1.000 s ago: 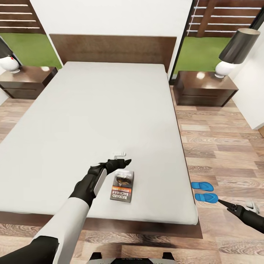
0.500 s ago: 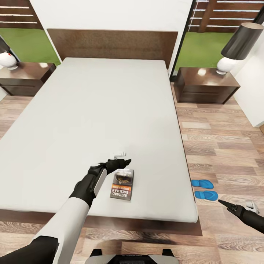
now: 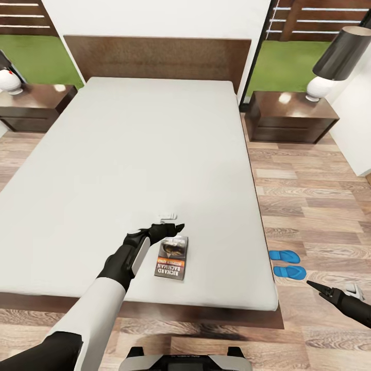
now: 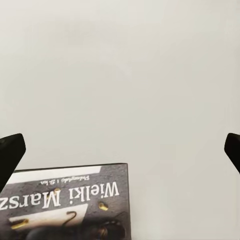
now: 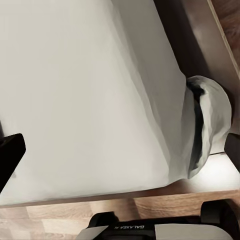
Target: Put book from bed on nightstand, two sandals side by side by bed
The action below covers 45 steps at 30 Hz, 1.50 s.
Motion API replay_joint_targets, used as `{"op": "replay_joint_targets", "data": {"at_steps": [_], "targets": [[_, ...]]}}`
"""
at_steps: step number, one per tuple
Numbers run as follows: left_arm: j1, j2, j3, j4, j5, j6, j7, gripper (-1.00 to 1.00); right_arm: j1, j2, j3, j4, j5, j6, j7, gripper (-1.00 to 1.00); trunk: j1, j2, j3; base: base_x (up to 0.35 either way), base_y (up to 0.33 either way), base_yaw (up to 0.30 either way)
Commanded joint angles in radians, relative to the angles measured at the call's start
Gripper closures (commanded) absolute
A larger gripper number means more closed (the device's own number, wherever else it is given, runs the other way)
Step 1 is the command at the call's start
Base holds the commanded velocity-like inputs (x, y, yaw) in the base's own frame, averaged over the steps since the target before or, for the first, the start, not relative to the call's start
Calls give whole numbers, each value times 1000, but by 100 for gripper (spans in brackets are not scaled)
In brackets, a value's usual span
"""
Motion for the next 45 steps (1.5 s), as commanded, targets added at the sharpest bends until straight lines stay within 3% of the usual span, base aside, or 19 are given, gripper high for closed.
{"op": "replay_joint_targets", "data": {"at_steps": [1, 17, 25, 34, 42, 45], "targets": [[0, 0, 0, -1, 9, 8, 1, -100, 0, 0, -1, 0, -6, 8, 1, -100, 0, -1, -1, 0, 0, 0], [0, 0, 0, -6, 11, 7, 2, -100, 0, 0, -1, 0, -6, 8, 1, -100, 0, -1, -1, 0, 0, 0], [0, 0, 0, -13, 14, -61, 51, -100, 0, 0, -1, 1, -6, 8, 1, -100, 0, -1, -1, 0, 0, 0], [0, 0, 0, -11, 17, -71, 65, -100, 0, 0, -1, 0, -6, 8, 1, -100, 0, -1, -1, 0, 0, 0], [0, 0, 0, -9, 17, -71, 65, -100, 0, 0, -1, 0, -6, 8, 0, -100, 31, -57, -26, 0, 0, 0], [0, 0, 0, -9, 17, -71, 65, -100, 0, 0, -1, 0, -6, 8, 1, -100, 31, -57, -26, 0, 0, 0]]}}
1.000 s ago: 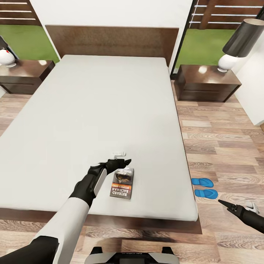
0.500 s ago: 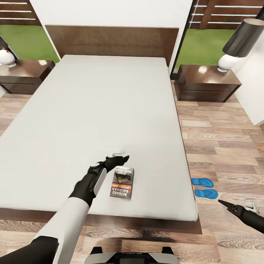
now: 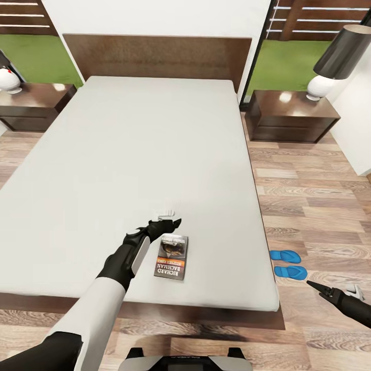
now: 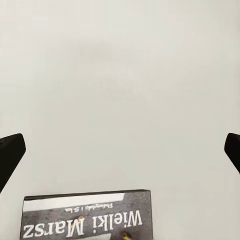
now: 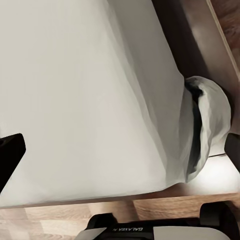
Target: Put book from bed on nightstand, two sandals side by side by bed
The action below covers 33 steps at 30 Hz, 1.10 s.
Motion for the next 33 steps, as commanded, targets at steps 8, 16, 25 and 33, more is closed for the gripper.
{"op": "replay_joint_targets", "data": {"at_steps": [8, 16, 25, 33], "targets": [[0, 0, 0, 1, 11, 8, 0, -100, 0, 0, -1, -1, -6, 8, 1, -100, 8, -14, -7, 0, 0, 0], [0, 0, 0, 2, 10, 8, 0, -100, 0, 0, -1, 0, -6, 8, 2, -100, 19, -35, -16, 0, 0, 0], [0, 0, 0, 2, 11, 8, 0, -100, 0, 0, -1, -1, -6, 8, 2, -100, 27, -49, -23, 0, 0, 0], [0, 0, 0, 2, 10, 8, 0, -100, 0, 0, -1, -1, -6, 8, 2, -100, 35, -63, -29, 0, 0, 0]]}}
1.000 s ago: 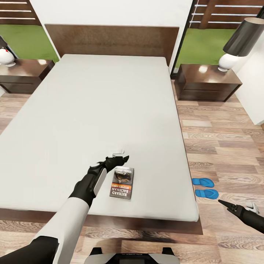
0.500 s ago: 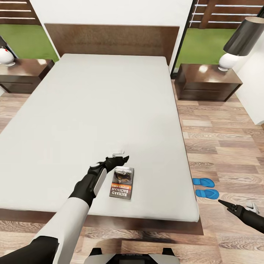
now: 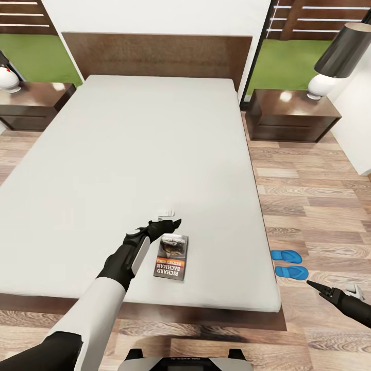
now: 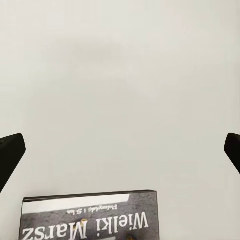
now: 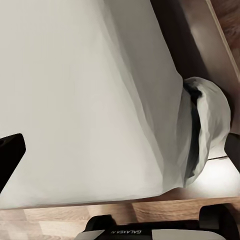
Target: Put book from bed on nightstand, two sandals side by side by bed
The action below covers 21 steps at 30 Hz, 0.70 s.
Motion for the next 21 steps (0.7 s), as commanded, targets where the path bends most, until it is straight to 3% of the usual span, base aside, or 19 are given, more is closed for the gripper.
{"op": "replay_joint_targets", "data": {"at_steps": [1, 21], "targets": [[0, 0, 0, -1, 10, 8, 0, -100, 0, 0, -1, 0, -6, 8, 1, -100, 0, 0, -1, 0, 0, 0], [0, 0, 0, -1, 11, 9, 0, -100, 0, 0, -1, 0, -6, 8, 1, -100, 4, -7, -4, 0, 0, 0]]}}
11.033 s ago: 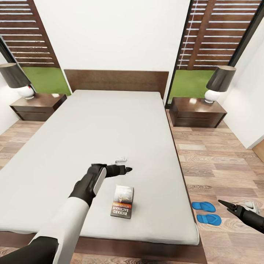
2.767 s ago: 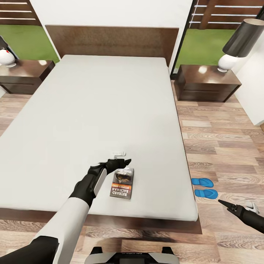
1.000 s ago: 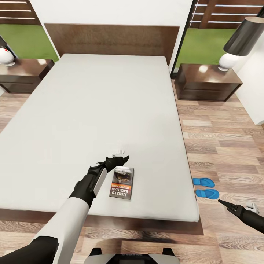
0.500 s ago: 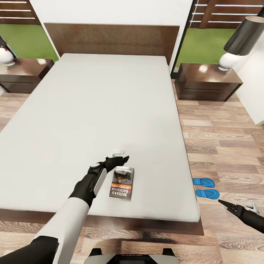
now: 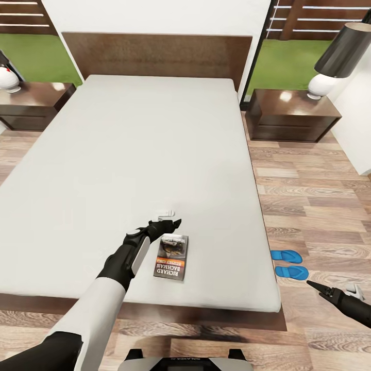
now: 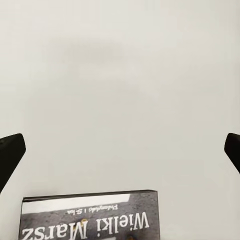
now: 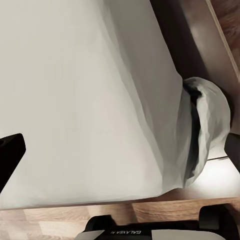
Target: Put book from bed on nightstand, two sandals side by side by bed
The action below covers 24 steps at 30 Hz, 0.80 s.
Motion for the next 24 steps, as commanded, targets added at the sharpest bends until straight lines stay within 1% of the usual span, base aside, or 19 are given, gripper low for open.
{"op": "replay_joint_targets", "data": {"at_steps": [1, 22, 24], "targets": [[0, 0, 0, -1, 10, 8, 0, -100, 0, 0, -1, 0, -6, 8, 1, -100, 0, 0, -1, 0, 0, 0], [0, 0, 0, 0, 10, 7, 0, -100, 0, 0, -1, 0, -6, 8, 1, -100, 0, 0, -1, 0, 0, 0], [0, 0, 0, -1, 10, 7, 0, -100, 0, 0, -1, 0, -6, 8, 1, -100, -8, 14, 6, 0, 0, 0]]}}
